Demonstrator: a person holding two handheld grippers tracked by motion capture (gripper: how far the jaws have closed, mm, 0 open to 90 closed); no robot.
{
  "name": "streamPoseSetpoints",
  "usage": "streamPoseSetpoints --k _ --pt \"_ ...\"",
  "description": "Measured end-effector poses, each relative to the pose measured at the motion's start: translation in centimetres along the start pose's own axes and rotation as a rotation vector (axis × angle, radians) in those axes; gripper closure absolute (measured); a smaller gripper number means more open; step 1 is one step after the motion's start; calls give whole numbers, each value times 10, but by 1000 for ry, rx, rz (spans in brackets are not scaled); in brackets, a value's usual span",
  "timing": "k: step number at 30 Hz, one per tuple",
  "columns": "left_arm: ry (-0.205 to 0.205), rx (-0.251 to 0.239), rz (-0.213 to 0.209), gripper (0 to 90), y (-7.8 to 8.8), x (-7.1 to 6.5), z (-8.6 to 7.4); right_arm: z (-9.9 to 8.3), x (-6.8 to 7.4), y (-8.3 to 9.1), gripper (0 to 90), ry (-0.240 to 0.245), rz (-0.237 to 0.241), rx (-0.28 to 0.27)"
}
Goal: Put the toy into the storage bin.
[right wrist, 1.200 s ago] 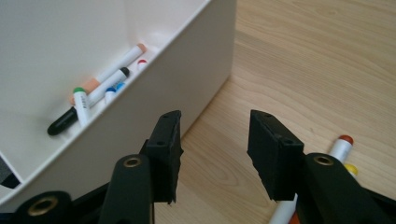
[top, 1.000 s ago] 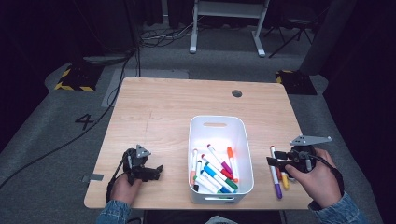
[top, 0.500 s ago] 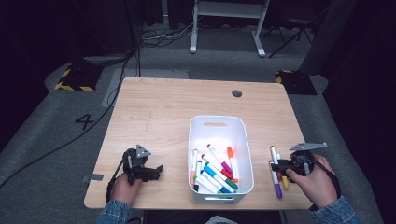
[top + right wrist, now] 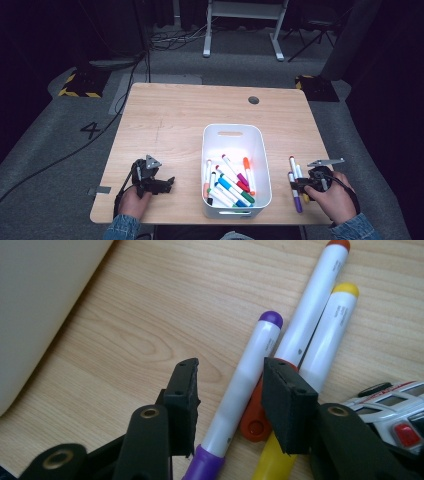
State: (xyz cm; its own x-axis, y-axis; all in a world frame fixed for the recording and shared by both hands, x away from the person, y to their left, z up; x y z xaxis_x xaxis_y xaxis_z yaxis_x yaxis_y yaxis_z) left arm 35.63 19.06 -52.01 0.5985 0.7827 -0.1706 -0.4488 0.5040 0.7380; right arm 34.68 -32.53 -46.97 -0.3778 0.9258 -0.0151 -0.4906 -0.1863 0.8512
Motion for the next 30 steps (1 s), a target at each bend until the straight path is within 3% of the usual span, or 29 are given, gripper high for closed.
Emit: streamPoseSetpoints --k 8,15,19,21,30 --pt "-2 2 0 0 0 0 0 -3 2 -6 588 4 2 1" --pt "1 1 -1 0 0 0 0 -4 16 -17 602 36 19 22" --pt "-2 2 -1 0 0 0 0 -5 25 -21 672 56 20 25" --pt "-2 2 0 0 0 0 0 -5 29 -20 758 61 17 36" --pt "2 0 -1 0 0 0 0 -3 37 -21 770 43 38 24"
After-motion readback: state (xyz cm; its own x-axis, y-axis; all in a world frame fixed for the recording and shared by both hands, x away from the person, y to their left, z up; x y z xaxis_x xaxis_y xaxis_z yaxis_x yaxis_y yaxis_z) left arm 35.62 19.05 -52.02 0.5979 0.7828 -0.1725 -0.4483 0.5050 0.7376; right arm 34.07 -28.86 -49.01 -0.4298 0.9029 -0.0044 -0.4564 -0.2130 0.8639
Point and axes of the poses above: each handheld gripper's, and its own axes: y roughly backward along the jaws, z roughly out of its top, x roughly to its left, the point moved 2 cm from there along -y, roughly forward along the jaws, and after that the axes turned 11 degrees about -z, right-handed, at the moved point
